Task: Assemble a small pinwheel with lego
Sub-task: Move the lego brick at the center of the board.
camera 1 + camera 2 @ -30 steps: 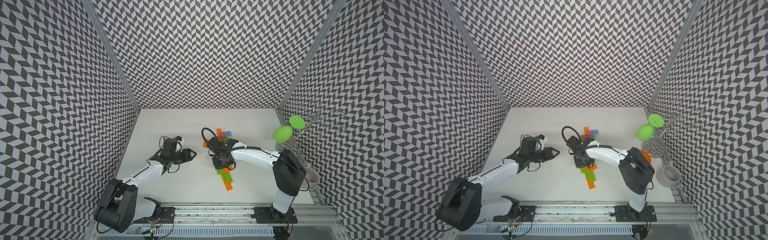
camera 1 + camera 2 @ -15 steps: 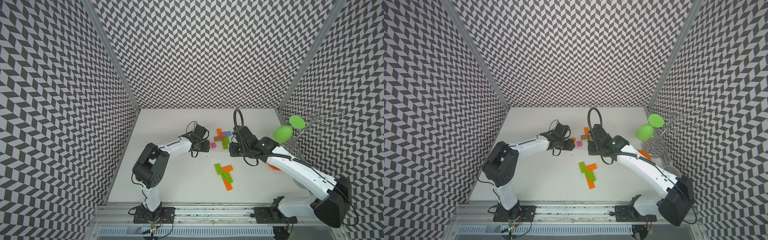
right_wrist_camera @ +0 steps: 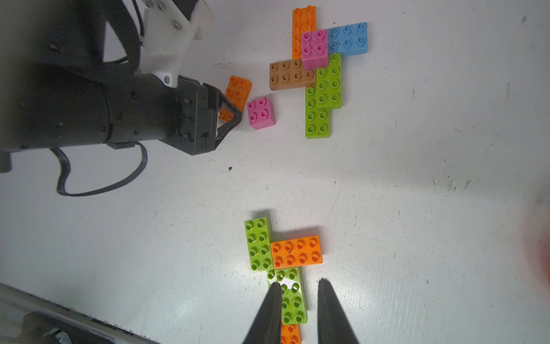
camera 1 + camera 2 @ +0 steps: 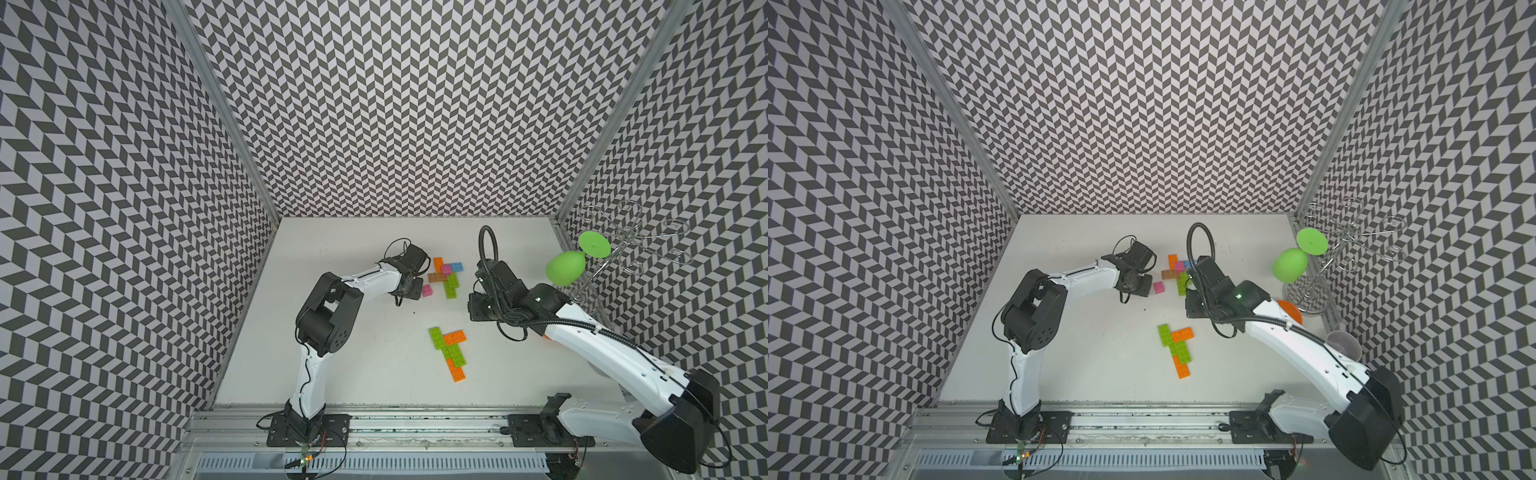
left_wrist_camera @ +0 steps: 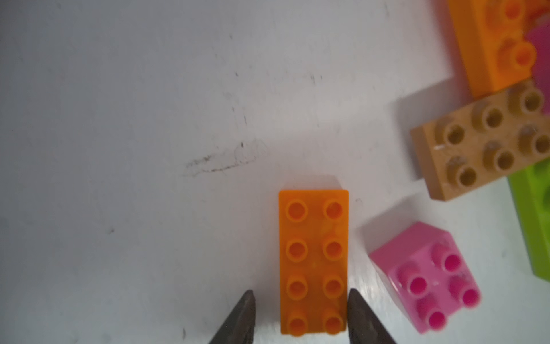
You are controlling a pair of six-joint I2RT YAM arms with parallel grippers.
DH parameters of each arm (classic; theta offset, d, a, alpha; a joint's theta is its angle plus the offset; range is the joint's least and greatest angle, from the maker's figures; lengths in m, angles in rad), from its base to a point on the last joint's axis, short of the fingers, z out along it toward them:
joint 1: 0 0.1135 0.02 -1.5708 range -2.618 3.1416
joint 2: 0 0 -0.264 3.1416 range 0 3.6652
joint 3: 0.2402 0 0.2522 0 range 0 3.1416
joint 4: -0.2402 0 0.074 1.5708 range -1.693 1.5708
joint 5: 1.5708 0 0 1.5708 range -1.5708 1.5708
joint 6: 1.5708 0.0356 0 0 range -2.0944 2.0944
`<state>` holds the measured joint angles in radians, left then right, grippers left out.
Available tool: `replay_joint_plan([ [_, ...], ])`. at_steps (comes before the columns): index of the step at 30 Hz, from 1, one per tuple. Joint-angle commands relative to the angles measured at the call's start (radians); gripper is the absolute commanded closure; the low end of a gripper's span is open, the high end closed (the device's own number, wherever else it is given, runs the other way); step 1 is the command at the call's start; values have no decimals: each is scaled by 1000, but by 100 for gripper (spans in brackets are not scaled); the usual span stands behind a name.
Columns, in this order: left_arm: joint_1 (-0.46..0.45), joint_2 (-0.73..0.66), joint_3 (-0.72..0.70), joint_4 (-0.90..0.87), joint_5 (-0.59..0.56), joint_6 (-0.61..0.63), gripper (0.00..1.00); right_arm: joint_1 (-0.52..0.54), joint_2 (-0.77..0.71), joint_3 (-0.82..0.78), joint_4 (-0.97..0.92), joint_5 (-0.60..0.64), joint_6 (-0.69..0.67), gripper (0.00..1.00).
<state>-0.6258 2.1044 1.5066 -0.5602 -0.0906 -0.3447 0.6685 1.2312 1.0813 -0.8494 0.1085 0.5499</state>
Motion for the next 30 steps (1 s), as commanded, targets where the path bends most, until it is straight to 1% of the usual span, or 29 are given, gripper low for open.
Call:
replay_joint_plan([
  [1,-5,65,26,-67,-17,20,59,-7,-26,-16,25,7,-2,77],
  [3,-5,74,29,-73,-18,19,67,-9,-32,-20,21,9,-3,77],
  [6,-11,56,4,-71,-15,8,75,-9,-37,-26,21,11,-5,77],
  [10,-33,-29,-117,-49,3,-21,77,-9,-33,-26,26,1,-13,78],
  [13,-78,-140,-265,-28,25,-60,77,-9,-25,-25,40,-16,-27,78],
  [16,-154,-265,-424,-16,31,-136,77,-9,-21,-23,56,-26,-36,79],
  [18,-224,-333,-522,-4,45,-187,77,-9,-32,-21,77,-33,-41,79],
  [20,-301,-377,-584,5,60,-227,77,-9,-49,-18,105,-46,-49,79],
  [22,-377,-401,-615,-1,53,-258,77,-9,-67,-15,138,-60,-55,78],
  [23,-410,-409,-624,-7,45,-272,76,-9,-76,-15,156,-61,-59,77],
  [25,-445,-411,-632,-33,19,-299,70,-9,-84,-20,182,-54,-62,76],
  [28,-452,-428,-661,-68,-16,-331,50,-9,-78,-7,178,-40,-66,74],
  [29,-451,-438,-669,-78,-27,-342,44,-9,-74,-1,173,-37,-68,74],
  [30,-450,-449,-677,-85,-33,-351,41,-9,-71,4,167,-34,-69,74],
])
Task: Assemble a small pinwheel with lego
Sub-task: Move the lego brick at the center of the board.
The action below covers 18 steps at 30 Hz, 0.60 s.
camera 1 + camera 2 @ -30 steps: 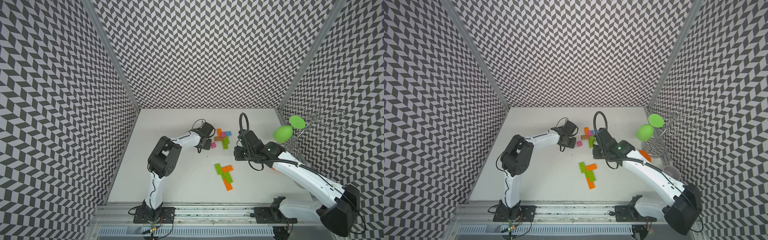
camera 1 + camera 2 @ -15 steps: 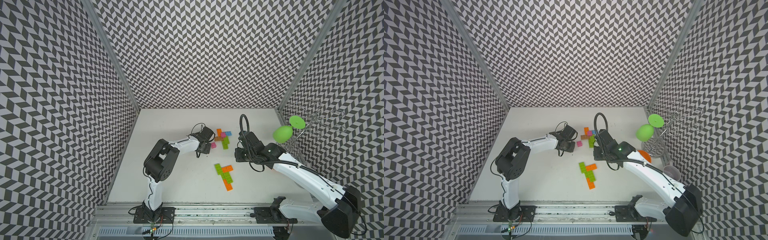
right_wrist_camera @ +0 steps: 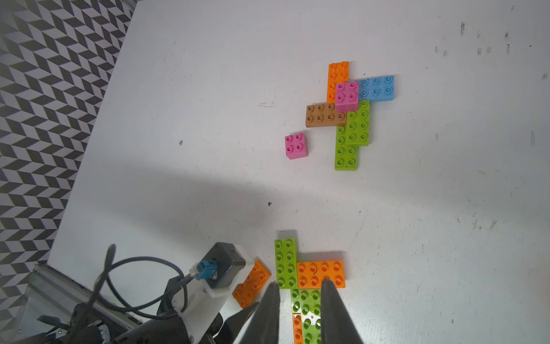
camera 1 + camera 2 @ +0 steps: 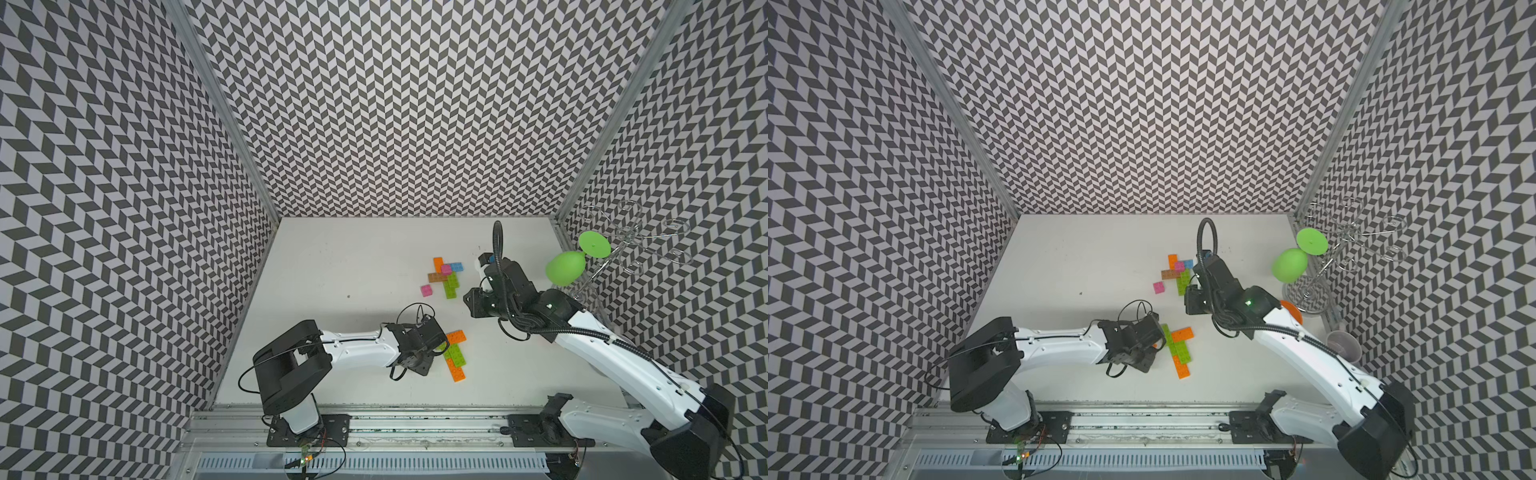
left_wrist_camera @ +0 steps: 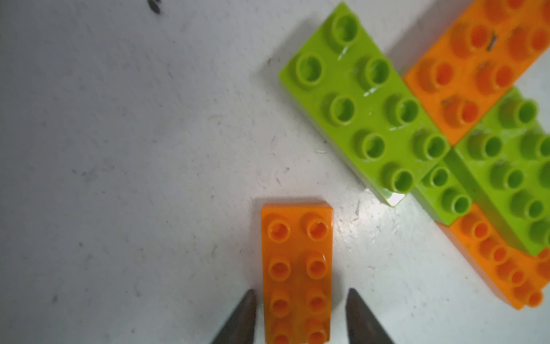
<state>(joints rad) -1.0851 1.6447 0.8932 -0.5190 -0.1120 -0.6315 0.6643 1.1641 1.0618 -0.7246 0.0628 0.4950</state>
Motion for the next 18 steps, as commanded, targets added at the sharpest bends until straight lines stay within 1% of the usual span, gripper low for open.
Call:
replay_joint_plan([
  [1,9,-3,-74,-130,-15,-73,39,-5,-2,30,34,14,-13,74],
  [4,23,-39,-107,-125,-18,-101,40,-5,3,46,23,20,-10,72],
  [6,51,-60,-133,-120,-20,-115,45,-5,2,50,21,30,-2,70],
  [7,68,-71,-144,-112,-18,-117,48,-5,-1,50,25,31,1,68],
  [9,98,-95,-158,-102,-17,-113,50,-5,-7,44,39,26,3,63],
  [11,122,-124,-162,-93,-16,-105,52,-5,-13,24,72,9,1,61],
  [14,128,-172,-152,-70,1,-79,54,1,-5,10,101,-53,-17,60],
  [16,129,-226,-149,-45,19,-60,55,31,19,18,75,-53,1,60],
  [18,150,-310,-163,-5,44,-45,55,95,58,26,39,-18,45,60],
])
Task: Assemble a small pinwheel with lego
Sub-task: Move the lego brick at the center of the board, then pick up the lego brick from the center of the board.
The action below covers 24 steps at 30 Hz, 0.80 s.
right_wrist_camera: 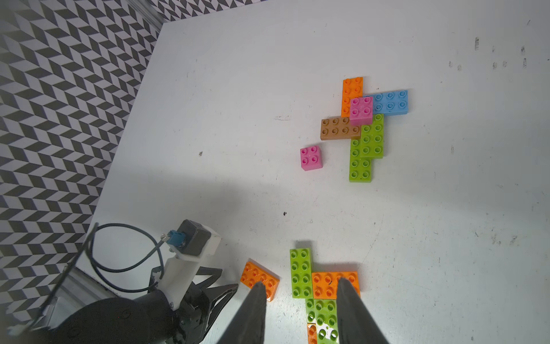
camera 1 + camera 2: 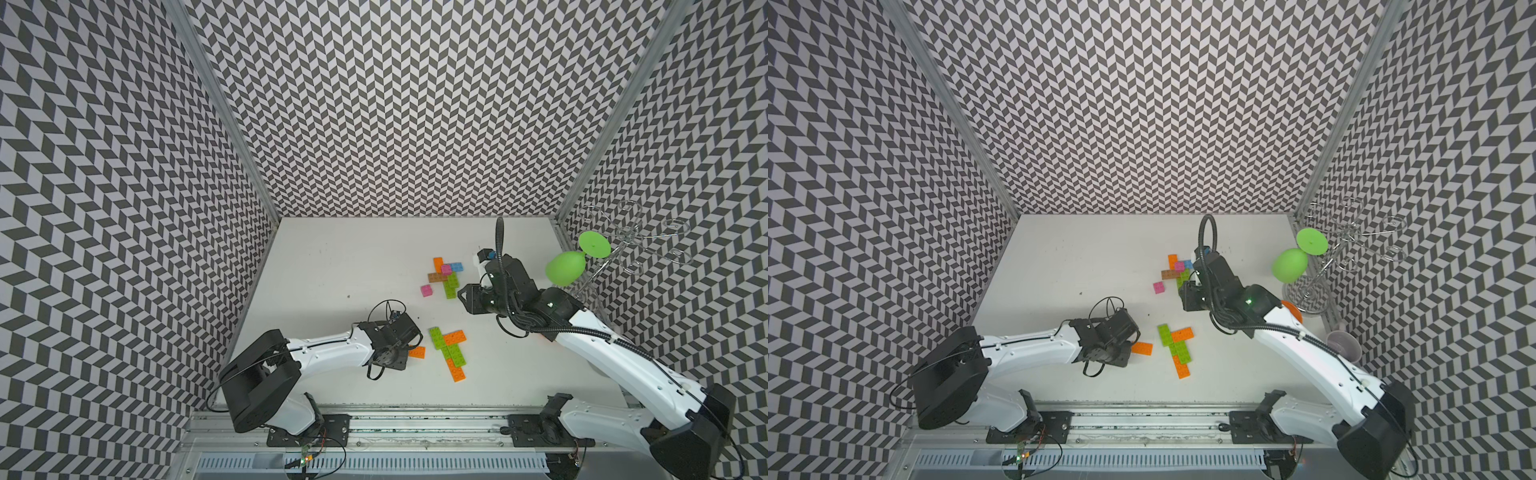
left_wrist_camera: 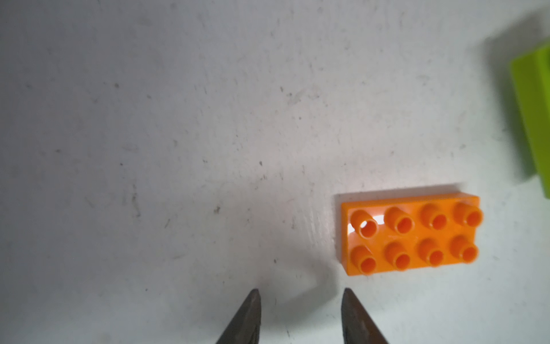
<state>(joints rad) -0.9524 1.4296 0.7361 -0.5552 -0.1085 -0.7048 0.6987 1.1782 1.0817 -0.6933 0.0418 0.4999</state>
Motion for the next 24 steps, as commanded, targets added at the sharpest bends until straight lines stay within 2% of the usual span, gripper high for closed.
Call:
replay_joint_plan([
  [1,49,-145,-20,68,81,42,55,104,66,3,-2,28,81,61],
  [3,143,-247,-52,139,170,59,55,171,101,-21,9,44,174,63],
  [7,415,-398,-118,312,438,67,50,288,180,-77,89,24,346,64],
  [10,588,-412,-135,400,615,51,48,326,267,-69,77,14,444,66],
  [12,660,-385,-132,430,696,51,48,332,315,-60,71,5,481,66],
  [16,751,-351,-140,464,796,69,50,332,410,-12,44,-23,530,70],
  [24,840,-334,-158,448,846,125,50,343,529,54,-3,-45,596,74],
])
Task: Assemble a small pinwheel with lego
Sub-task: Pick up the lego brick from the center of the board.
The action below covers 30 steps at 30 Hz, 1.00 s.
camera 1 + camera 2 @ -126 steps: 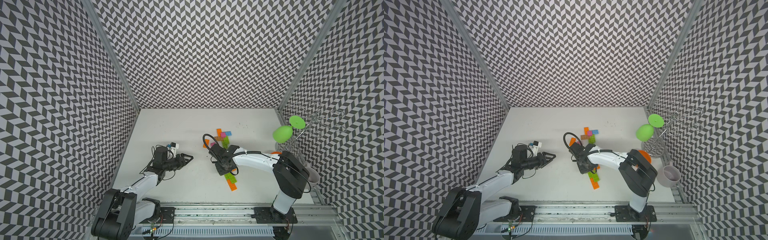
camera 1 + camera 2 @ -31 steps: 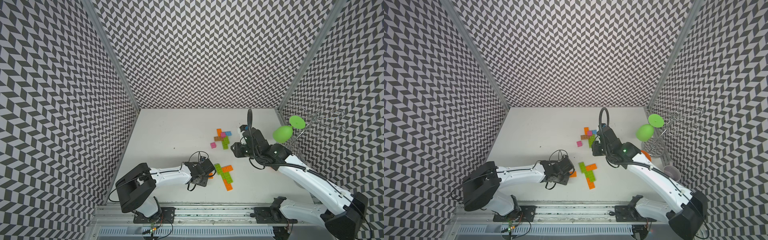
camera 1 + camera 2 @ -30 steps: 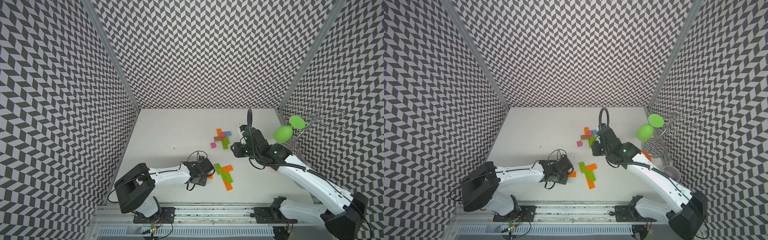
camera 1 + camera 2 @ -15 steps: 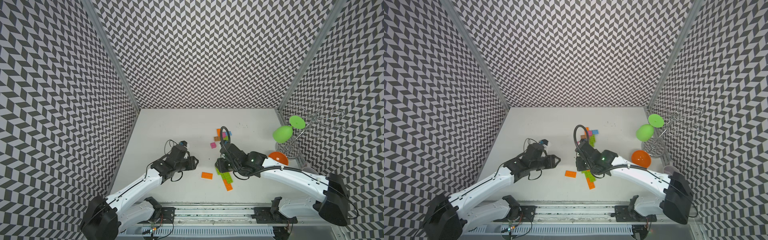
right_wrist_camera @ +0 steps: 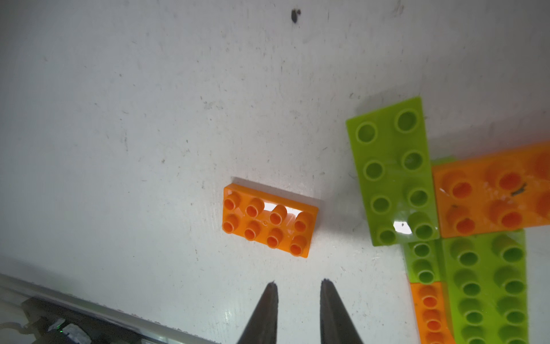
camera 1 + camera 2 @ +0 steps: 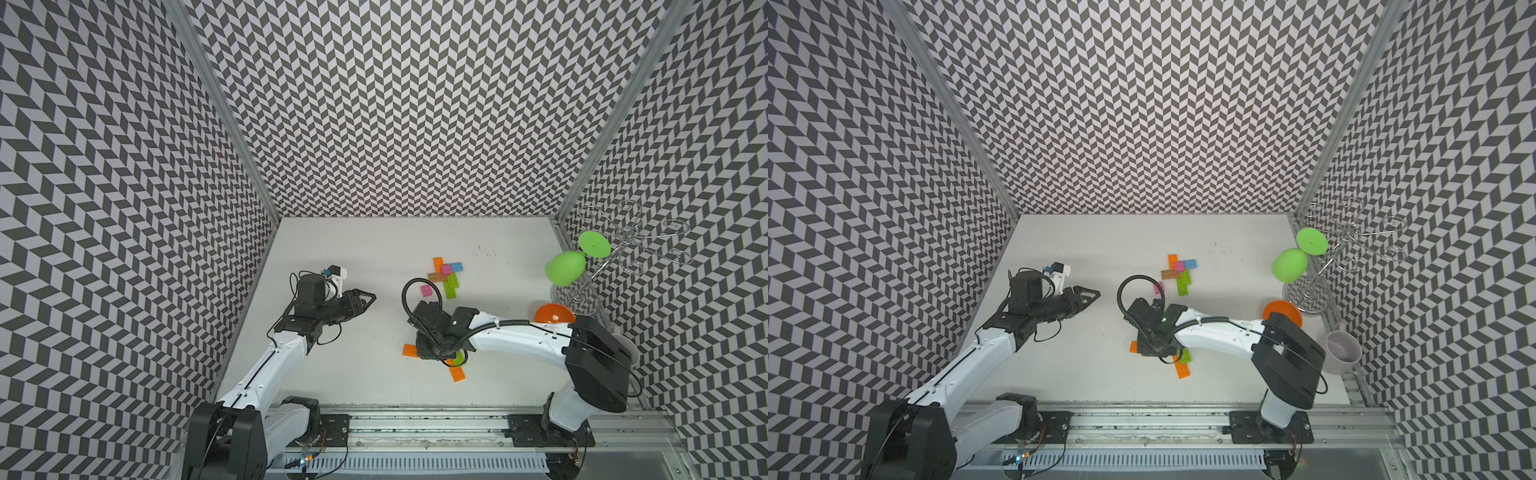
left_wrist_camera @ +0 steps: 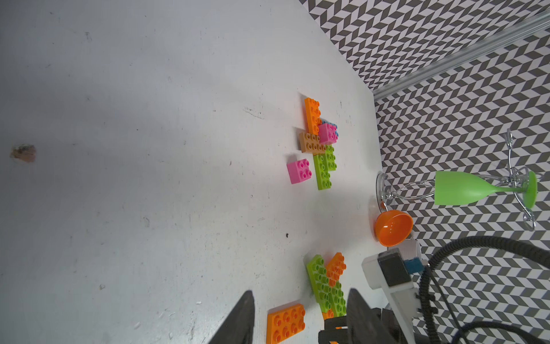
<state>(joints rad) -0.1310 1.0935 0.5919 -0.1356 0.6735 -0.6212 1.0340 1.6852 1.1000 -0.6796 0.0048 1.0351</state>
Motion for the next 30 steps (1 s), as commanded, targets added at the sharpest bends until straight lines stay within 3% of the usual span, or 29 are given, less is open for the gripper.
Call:
replay_joint_plan([
  [1,24,5,-14,24,67,49,50,8,32,44,-20,-7,63,74],
  [12,40,25,-31,27,135,61,50,8,149,152,-132,26,80,78],
  [30,31,46,-11,-2,153,70,51,9,202,216,-178,47,57,80],
])
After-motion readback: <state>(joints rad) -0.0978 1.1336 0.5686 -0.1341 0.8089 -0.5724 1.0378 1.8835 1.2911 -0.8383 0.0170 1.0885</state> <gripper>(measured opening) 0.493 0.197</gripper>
